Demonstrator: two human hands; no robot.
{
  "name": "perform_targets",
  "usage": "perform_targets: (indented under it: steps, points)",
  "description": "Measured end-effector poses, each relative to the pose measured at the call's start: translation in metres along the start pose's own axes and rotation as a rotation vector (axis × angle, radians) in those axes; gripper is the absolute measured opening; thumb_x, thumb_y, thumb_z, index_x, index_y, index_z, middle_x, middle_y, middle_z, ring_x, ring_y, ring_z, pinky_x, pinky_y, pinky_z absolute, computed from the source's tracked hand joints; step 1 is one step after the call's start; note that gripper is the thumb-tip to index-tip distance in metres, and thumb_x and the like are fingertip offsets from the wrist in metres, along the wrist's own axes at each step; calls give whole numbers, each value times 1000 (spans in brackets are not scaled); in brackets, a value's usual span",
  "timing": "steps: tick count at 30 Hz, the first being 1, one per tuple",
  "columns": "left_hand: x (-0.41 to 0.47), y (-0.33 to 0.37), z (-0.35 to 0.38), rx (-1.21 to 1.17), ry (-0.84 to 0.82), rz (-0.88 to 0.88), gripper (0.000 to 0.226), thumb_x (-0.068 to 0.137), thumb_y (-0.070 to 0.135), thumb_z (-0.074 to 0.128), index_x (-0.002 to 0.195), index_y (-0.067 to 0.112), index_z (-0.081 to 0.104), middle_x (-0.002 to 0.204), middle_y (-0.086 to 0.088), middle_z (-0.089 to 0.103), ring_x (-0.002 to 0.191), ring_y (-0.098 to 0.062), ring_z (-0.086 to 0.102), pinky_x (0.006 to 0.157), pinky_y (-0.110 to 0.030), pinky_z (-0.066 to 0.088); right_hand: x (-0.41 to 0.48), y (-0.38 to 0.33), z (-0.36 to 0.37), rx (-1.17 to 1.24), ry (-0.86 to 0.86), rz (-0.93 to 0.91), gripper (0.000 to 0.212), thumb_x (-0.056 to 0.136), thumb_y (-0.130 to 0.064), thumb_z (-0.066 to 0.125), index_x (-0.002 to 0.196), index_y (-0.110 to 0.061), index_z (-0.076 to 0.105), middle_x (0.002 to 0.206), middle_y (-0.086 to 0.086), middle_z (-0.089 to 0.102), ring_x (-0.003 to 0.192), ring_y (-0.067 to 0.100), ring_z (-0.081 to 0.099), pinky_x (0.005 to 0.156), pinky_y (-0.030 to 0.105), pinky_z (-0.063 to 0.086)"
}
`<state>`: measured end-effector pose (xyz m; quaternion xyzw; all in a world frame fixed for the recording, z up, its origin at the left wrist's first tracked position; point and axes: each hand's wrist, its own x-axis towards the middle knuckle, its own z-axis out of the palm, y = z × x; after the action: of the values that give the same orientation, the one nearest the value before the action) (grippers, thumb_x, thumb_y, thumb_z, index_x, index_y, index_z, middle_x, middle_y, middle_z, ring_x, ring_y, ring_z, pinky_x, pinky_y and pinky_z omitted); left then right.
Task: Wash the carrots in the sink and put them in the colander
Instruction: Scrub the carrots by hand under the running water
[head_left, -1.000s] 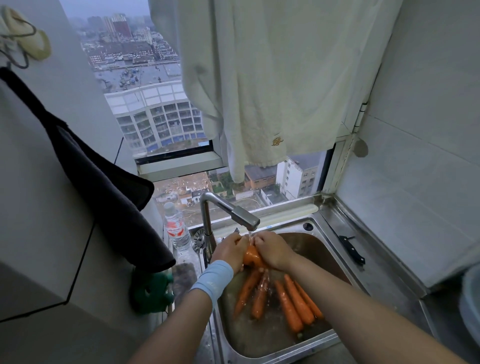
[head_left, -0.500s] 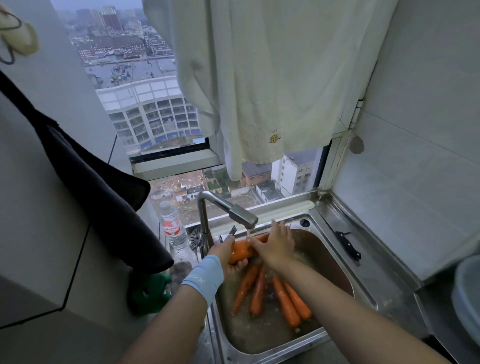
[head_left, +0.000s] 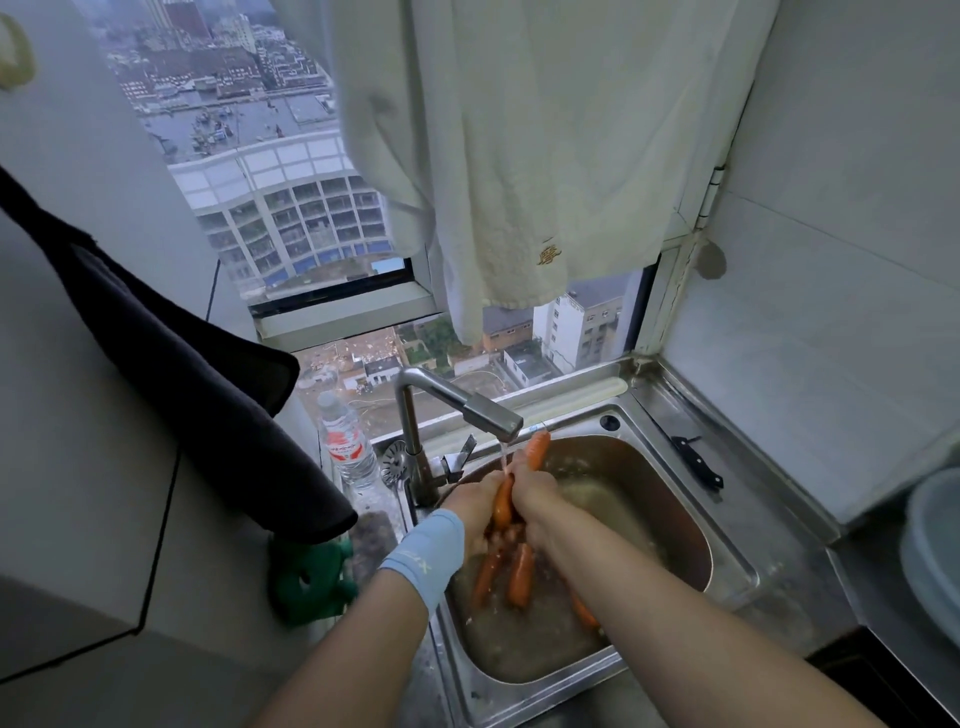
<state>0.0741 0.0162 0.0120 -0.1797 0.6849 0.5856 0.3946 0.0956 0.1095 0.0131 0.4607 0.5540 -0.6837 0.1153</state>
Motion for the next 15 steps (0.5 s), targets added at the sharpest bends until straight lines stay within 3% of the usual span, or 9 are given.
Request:
perform_targets:
  steps: [2, 4, 7, 8, 10, 12, 15]
  points:
    - [8, 0, -4, 64, 51, -9, 42, 98, 49, 48, 106, 10, 61, 59, -10, 51, 48, -21, 48, 48, -25, 39, -5, 1, 3, 47, -54, -1, 35, 107, -38, 49, 103, -5, 60, 93, 19, 68, 87, 37, 68, 63, 41, 57]
    - [8, 1, -9, 91, 72, -30, 42, 99, 51, 44, 109, 12, 58, 59, -8, 46, 45, -19, 44, 45, -22, 36, -4, 5, 4, 74, -121, -26, 24, 102, -25, 59, 108, -2, 63, 94, 20, 69, 84, 35, 68, 55, 36, 54]
    - [7, -2, -10, 240, 64, 25, 48, 100, 55, 39, 116, 15, 60, 58, -7, 50, 48, -19, 47, 49, -24, 40, -6, 7, 5, 48, -64, -79, 29, 101, -26, 60, 117, -1, 59, 98, 20, 69, 89, 35, 69, 81, 47, 60]
    - [5, -2, -8, 319, 41, 82, 46, 102, 52, 35, 122, 19, 60, 59, -6, 50, 50, -20, 48, 51, -26, 41, -7, 6, 5, 7, -20, -97, 31, 104, -31, 54, 114, -2, 59, 94, 18, 68, 89, 34, 68, 84, 46, 59]
    - [-1, -4, -5, 434, -15, 202, 41, 106, 46, 29, 131, 31, 57, 68, -5, 52, 60, -20, 50, 60, -33, 45, -14, 2, 7, -46, 50, -111, 44, 108, -46, 41, 103, -6, 59, 85, 12, 64, 81, 28, 64, 75, 38, 55]
    - [-4, -3, -4, 481, -13, 274, 48, 106, 48, 32, 136, 19, 57, 80, -1, 55, 70, -18, 53, 76, -39, 48, -16, 2, 10, -59, 97, -90, 53, 108, -54, 32, 97, -9, 57, 79, 9, 60, 73, 24, 59, 69, 34, 48]
    - [-1, -6, -10, 513, 12, 299, 47, 106, 46, 32, 131, 15, 57, 83, 0, 53, 67, -15, 51, 77, -39, 46, -10, 7, 10, 6, -15, -54, 50, 108, -50, 38, 115, -6, 61, 91, 12, 64, 93, 31, 64, 92, 45, 55]
